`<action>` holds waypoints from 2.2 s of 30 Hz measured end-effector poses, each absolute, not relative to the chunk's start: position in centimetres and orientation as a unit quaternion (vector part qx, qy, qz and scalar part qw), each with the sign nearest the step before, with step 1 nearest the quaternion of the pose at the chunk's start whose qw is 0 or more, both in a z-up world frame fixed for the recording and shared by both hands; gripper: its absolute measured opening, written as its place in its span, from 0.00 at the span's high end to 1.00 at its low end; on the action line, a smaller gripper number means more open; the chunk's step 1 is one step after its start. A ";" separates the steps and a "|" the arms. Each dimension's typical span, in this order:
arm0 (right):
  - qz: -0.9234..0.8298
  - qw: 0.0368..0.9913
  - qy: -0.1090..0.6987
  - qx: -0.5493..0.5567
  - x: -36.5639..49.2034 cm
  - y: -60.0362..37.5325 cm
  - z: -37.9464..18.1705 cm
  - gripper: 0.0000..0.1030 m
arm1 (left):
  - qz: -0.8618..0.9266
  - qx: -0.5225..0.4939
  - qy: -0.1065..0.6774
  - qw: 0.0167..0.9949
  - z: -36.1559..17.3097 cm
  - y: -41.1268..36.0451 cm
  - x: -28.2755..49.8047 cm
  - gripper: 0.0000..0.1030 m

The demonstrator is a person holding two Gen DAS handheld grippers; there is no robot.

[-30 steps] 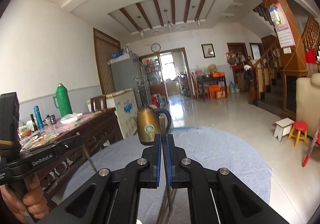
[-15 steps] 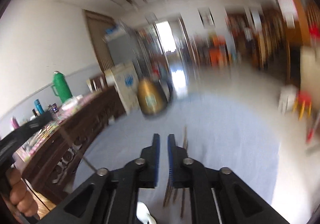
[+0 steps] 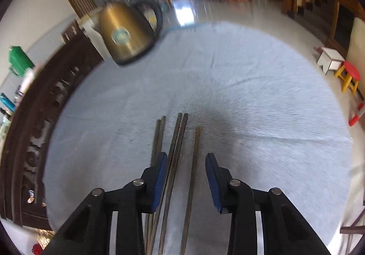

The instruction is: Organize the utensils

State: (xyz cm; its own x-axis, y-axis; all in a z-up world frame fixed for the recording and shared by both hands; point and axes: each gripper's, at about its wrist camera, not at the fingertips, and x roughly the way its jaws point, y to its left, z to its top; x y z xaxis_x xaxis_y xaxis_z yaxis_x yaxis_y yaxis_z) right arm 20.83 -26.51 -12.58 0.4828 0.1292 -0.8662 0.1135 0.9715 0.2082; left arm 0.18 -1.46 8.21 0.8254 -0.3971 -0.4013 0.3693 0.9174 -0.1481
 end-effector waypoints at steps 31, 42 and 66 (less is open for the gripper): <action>-0.033 0.982 0.145 0.115 0.4 -27.7 2.5 0.94 | -0.211 -0.047 0.180 0.960 12.2 -1.8 -5.2 0.95; 0.022 0.993 0.070 0.096 -5.3 -23.6 11.2 0.94 | -0.228 -0.052 0.177 0.956 13.4 -2.8 -7.8 0.95; 0.094 0.981 0.144 0.088 -11.5 -19.6 7.1 0.94 | -0.235 -0.049 0.212 0.947 11.3 -3.6 -10.3 0.95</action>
